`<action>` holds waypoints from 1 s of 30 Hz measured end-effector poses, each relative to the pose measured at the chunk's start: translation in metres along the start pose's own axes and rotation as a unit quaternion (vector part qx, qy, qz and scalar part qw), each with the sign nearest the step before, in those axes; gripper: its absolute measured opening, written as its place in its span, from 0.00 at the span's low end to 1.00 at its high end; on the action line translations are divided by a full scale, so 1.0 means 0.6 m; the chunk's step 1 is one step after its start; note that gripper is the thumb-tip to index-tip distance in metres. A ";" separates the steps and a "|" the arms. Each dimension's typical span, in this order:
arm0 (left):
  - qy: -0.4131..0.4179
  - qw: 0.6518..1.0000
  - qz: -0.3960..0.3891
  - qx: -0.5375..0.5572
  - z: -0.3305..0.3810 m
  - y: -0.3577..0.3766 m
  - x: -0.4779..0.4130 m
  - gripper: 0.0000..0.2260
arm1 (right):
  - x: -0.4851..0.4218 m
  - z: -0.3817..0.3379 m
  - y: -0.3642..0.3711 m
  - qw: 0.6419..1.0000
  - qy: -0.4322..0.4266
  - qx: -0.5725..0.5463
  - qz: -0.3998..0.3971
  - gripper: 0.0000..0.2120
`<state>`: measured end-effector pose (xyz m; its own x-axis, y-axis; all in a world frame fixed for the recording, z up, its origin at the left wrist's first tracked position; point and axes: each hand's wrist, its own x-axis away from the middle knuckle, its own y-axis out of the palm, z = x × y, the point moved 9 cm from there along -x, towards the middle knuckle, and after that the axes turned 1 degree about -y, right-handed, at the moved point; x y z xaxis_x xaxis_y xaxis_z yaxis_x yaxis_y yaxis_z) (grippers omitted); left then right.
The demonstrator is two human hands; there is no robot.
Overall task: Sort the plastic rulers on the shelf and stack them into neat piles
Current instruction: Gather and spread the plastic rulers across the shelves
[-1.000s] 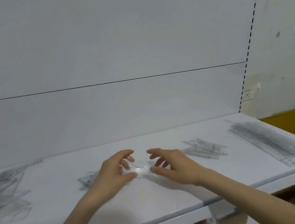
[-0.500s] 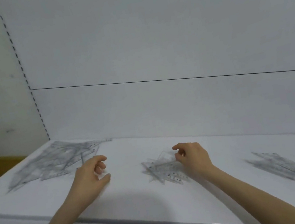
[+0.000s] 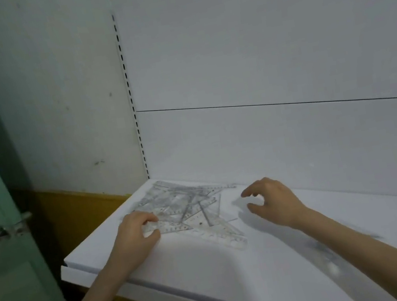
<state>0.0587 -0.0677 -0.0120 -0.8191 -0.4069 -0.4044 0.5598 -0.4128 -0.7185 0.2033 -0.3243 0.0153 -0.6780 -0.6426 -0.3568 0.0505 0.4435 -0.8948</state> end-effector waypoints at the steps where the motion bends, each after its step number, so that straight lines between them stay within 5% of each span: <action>1: 0.004 1.000 -0.014 -0.016 -0.019 -0.003 -0.012 0.11 | -0.023 -0.029 0.026 0.999 -0.015 0.002 -0.031 0.16; 5: 0.027 0.985 -0.137 -0.101 -0.084 0.019 -0.053 0.45 | -0.096 -0.116 0.124 0.990 -0.033 0.000 -0.140 0.28; 9: 0.088 0.964 -0.210 -0.135 -0.109 0.051 -0.081 0.60 | -0.143 -0.160 0.183 0.981 -0.035 0.005 -0.191 0.33; 13: 0.178 0.956 -0.199 -0.119 -0.090 0.067 -0.096 0.58 | -0.180 -0.161 0.200 0.988 -0.012 0.054 -0.147 0.19; 16: 0.233 0.943 -0.222 -0.080 -0.063 0.083 -0.092 0.52 | -0.186 -0.157 0.201 0.992 -0.001 0.070 -0.108 0.17; 23: 0.314 0.932 -0.166 0.064 -0.024 0.061 -0.096 0.17 | -0.157 -0.164 0.175 0.996 0.005 0.052 -0.074 0.14; 30: 0.313 0.929 -0.195 0.028 -0.028 0.072 -0.099 0.19 | -0.140 -0.127 0.135 0.996 0.063 -0.050 -0.040 0.23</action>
<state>0.1294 -0.0478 -0.0283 -0.8636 0.3281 -0.3828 0.1973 -0.4788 -0.8555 0.2083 -0.1870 -0.0066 -0.7638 -0.5974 -0.2443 -0.0757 0.4588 -0.8853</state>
